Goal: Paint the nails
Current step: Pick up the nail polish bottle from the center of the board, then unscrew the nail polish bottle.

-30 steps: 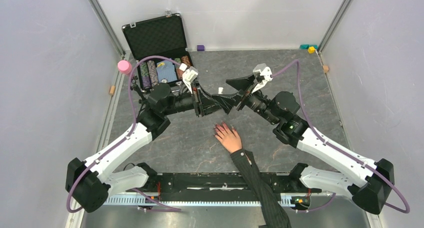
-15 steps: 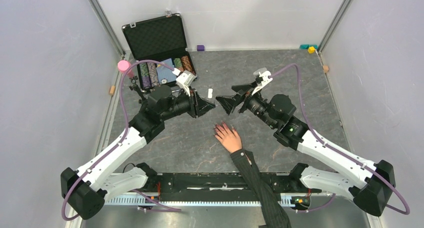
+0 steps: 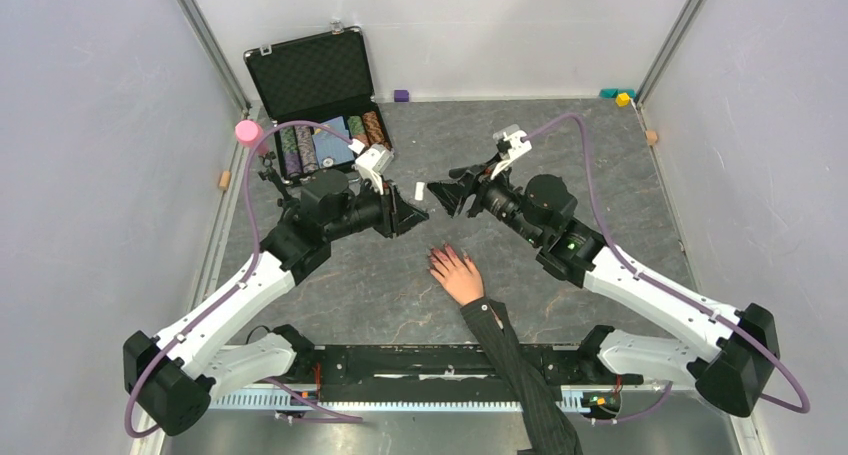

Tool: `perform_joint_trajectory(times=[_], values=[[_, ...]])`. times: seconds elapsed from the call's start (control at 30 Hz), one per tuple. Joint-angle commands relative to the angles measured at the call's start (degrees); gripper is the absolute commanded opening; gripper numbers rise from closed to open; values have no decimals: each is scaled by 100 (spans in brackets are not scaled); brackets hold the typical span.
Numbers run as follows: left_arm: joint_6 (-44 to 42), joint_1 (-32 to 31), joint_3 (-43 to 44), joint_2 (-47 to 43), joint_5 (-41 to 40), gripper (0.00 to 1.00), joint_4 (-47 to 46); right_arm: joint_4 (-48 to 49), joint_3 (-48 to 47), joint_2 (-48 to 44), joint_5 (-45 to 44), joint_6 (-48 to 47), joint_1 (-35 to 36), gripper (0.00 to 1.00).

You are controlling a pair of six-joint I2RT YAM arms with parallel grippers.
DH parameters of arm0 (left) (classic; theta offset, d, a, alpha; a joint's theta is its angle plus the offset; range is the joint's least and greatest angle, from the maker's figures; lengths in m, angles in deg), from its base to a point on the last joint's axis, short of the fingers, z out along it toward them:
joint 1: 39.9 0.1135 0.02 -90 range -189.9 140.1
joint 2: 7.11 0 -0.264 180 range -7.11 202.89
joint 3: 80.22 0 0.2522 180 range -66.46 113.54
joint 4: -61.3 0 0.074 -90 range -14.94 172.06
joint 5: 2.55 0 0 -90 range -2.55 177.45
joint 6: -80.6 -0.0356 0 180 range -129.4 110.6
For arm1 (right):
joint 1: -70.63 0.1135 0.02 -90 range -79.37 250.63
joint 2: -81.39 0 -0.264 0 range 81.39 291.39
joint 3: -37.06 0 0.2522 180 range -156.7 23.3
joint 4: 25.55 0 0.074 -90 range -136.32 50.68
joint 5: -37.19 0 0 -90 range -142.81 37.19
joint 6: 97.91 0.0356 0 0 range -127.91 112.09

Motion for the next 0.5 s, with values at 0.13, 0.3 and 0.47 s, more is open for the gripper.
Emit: perform_joint_trajectory(times=[0.13, 0.3, 0.47], values=[[-207, 0, 265, 124, 364, 2, -164, -128, -618, 457, 361, 152, 45, 59], [-246, -5, 269, 88, 271, 2, -129, -520, -787, 654, 236, 109, 80, 56], [-242, -3, 273, 97, 314, 2, -120, -532, -829, 770, 331, 133, 141, 51]])
